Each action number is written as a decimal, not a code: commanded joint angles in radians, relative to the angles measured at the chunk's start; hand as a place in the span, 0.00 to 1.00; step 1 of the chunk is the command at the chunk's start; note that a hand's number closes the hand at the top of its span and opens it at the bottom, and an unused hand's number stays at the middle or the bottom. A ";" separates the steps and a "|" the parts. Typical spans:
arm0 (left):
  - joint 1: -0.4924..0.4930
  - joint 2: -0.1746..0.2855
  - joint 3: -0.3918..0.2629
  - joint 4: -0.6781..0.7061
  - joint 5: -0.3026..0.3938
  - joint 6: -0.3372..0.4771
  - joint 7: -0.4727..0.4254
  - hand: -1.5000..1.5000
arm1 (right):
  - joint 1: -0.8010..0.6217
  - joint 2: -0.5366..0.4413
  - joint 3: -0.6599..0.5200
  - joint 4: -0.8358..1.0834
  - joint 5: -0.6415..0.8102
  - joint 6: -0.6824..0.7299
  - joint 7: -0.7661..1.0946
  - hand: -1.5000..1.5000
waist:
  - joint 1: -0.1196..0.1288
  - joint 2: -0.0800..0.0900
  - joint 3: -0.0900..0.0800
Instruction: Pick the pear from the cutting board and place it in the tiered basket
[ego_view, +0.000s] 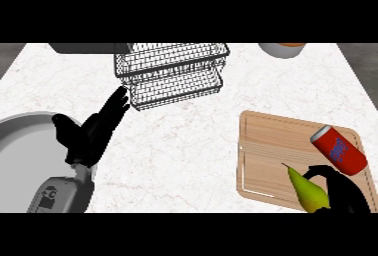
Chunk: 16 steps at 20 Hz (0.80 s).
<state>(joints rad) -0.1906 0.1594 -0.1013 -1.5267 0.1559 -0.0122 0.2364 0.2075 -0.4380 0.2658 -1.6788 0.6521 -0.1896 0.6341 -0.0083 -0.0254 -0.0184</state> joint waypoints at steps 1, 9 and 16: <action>0.003 -0.028 0.000 0.080 -0.021 0.019 -0.020 0.50 | -0.066 0.119 0.049 0.110 0.059 -0.058 0.026 1.00 | 0.011 0.029 0.019; 0.039 -0.003 0.001 -0.015 -0.003 -0.013 0.024 0.50 | -0.070 0.131 0.060 -0.064 0.119 0.007 0.036 1.00 | 0.018 0.026 0.018; 0.021 -0.021 -0.004 0.018 -0.010 -0.011 0.030 0.50 | -0.222 0.098 0.155 -0.224 0.155 0.298 0.057 1.00 | 0.021 0.026 0.017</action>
<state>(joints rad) -0.1931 0.1458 -0.1027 -1.5378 0.1452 -0.0205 0.2635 0.1061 -0.4277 0.4071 -1.8084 0.8470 0.0505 0.6310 -0.0027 -0.0064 -0.0009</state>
